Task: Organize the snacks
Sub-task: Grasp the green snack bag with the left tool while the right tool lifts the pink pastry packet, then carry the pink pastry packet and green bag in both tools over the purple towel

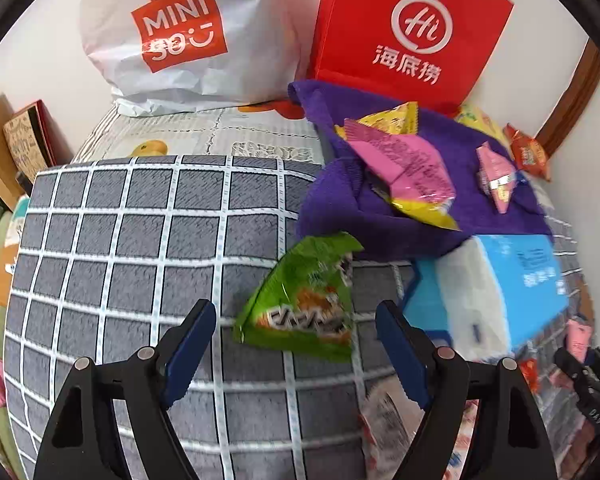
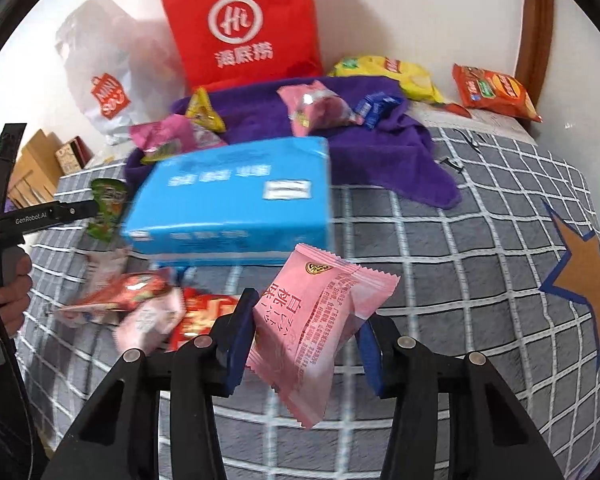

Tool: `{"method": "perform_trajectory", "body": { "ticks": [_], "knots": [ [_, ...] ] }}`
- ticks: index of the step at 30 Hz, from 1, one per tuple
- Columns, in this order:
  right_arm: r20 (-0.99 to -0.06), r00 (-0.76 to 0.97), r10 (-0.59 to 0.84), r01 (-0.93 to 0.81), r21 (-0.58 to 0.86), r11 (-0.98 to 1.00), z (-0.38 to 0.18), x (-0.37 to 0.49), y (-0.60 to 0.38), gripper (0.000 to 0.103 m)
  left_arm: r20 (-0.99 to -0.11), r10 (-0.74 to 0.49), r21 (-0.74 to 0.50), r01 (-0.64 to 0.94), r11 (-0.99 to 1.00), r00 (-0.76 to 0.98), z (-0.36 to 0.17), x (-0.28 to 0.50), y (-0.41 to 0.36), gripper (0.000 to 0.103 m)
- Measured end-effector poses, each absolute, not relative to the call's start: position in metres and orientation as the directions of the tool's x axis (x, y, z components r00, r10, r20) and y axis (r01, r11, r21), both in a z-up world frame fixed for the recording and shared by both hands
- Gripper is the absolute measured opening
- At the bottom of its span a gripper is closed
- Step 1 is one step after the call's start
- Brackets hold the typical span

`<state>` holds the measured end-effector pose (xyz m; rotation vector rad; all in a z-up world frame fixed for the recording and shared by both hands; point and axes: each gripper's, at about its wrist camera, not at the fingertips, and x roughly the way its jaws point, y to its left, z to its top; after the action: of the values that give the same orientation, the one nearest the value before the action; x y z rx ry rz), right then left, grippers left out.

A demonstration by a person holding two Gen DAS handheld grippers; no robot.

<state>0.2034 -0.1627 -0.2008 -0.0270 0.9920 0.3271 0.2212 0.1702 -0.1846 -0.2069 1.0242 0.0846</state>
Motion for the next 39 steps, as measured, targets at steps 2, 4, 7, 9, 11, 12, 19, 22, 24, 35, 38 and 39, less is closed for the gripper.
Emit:
{"method": "perform_trajectory", "body": {
  "ticks": [2, 4, 7, 9, 11, 12, 19, 22, 24, 35, 38, 39],
  "knots": [
    [-0.834, 0.49, 0.253, -0.277, 0.126, 0.952, -0.208, 0.209, -0.168, 0.047, -0.859, -0.027, -0.128, -0.164, 0.978, 0.512, -0.189, 0.229, 0.169, 0.08],
    [-0.844, 0.475, 0.251, -0.278, 0.126, 0.952, -0.215, 0.214, -0.17, 0.047, -0.86, -0.022, -0.122, -0.164, 0.979, 0.51, -0.193, 0.234, 0.168, 0.08],
    [-0.848, 0.467, 0.251, -0.286, 0.125, 0.95, -0.22, 0.217, -0.169, 0.047, -0.862, -0.011, -0.106, -0.159, 0.982, 0.507, -0.197, 0.24, 0.165, 0.073],
    [-0.85, 0.459, 0.259, -0.296, 0.129, 0.946, -0.223, 0.219, -0.167, 0.047, -0.863, -0.01, -0.102, -0.154, 0.983, 0.505, -0.2, 0.244, 0.163, 0.066],
    [-0.853, 0.451, 0.263, -0.309, 0.127, 0.943, -0.227, 0.22, -0.164, 0.047, -0.867, 0.008, -0.082, -0.157, 0.984, 0.498, -0.202, 0.246, 0.161, 0.057],
    [-0.855, 0.446, 0.265, -0.319, 0.125, 0.94, -0.229, 0.221, -0.161, 0.047, -0.866, 0.014, -0.074, -0.156, 0.985, 0.5, -0.202, 0.246, 0.161, 0.055],
    [-0.862, 0.456, 0.222, -0.36, 0.049, 0.932, -0.233, 0.216, -0.155, 0.049, -0.851, 0.014, -0.059, -0.122, 0.991, 0.526, -0.186, 0.224, 0.153, 0.045],
    [-0.87, 0.451, 0.201, -0.355, 0.033, 0.934, -0.232, 0.212, -0.159, 0.055, -0.855, -0.006, -0.08, -0.12, 0.99, 0.519, -0.183, 0.214, 0.151, 0.045],
    [-0.871, 0.45, 0.196, -0.342, 0.035, 0.939, -0.23, 0.208, -0.164, 0.06, -0.855, -0.008, -0.085, -0.125, 0.988, 0.518, -0.182, 0.208, 0.15, 0.045],
    [-0.863, 0.468, 0.19, -0.278, 0.06, 0.959, -0.235, 0.209, -0.171, 0.053, -0.842, -0.02, -0.114, -0.142, 0.983, 0.539, -0.167, 0.181, 0.153, 0.044],
    [-0.854, 0.485, 0.187, -0.267, 0.059, 0.962, -0.235, 0.211, -0.173, 0.044, -0.838, -0.02, -0.116, -0.141, 0.983, 0.546, -0.162, 0.173, 0.152, 0.044],
    [-0.853, 0.487, 0.186, -0.264, 0.06, 0.963, -0.235, 0.211, -0.174, 0.042, -0.836, -0.015, -0.111, -0.142, 0.984, 0.548, -0.161, 0.171, 0.151, 0.044]
  ]
}}
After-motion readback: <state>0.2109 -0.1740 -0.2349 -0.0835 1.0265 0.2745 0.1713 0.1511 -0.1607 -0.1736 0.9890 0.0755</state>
